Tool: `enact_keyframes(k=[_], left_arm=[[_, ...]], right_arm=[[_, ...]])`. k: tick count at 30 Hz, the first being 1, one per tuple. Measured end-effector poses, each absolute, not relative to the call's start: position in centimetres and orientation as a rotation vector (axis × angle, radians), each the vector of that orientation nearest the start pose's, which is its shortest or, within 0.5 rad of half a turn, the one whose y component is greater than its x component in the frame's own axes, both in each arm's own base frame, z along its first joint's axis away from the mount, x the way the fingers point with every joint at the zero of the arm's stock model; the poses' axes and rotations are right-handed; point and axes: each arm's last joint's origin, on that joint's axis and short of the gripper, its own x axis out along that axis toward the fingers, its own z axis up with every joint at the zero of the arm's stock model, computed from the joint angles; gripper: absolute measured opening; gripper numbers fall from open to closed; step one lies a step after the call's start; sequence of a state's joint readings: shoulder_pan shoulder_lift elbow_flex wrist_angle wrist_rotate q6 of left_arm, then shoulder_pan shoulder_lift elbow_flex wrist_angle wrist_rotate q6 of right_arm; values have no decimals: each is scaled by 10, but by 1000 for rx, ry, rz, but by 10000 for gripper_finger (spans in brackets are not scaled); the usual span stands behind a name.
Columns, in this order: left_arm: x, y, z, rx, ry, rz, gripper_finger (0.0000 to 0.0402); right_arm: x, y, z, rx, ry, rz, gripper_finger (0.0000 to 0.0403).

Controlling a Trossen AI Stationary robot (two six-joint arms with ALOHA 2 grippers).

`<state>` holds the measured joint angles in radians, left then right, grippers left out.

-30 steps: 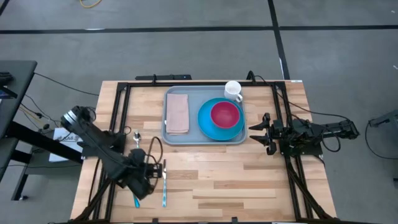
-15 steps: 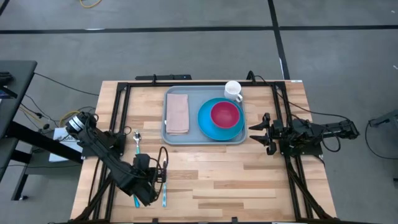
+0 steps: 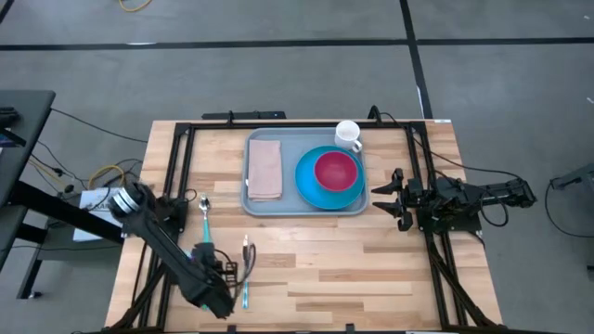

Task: Set up tray
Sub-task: Put the blue fork on the pink napkin on the gray serving tray

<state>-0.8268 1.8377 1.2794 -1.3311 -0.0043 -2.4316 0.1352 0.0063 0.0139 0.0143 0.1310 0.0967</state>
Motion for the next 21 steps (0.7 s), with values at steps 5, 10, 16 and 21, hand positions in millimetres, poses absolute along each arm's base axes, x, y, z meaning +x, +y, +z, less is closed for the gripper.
enact_keyframes(k=[5,10,16,21], left_arm=[[212,-233,153,-970,1199,1537,116],[225,-240,144,-1085,1175,1451,116],[244,-228,156,-1104,1094,1464,116],[257,-227,187,-1033,1000,1415,116]], right_arm=[[97,9,169,100,-21,5,182],[97,9,169,100,-22,5,182],[97,9,169,100,-21,5,182],[97,9,169,100,-21,6,182]])
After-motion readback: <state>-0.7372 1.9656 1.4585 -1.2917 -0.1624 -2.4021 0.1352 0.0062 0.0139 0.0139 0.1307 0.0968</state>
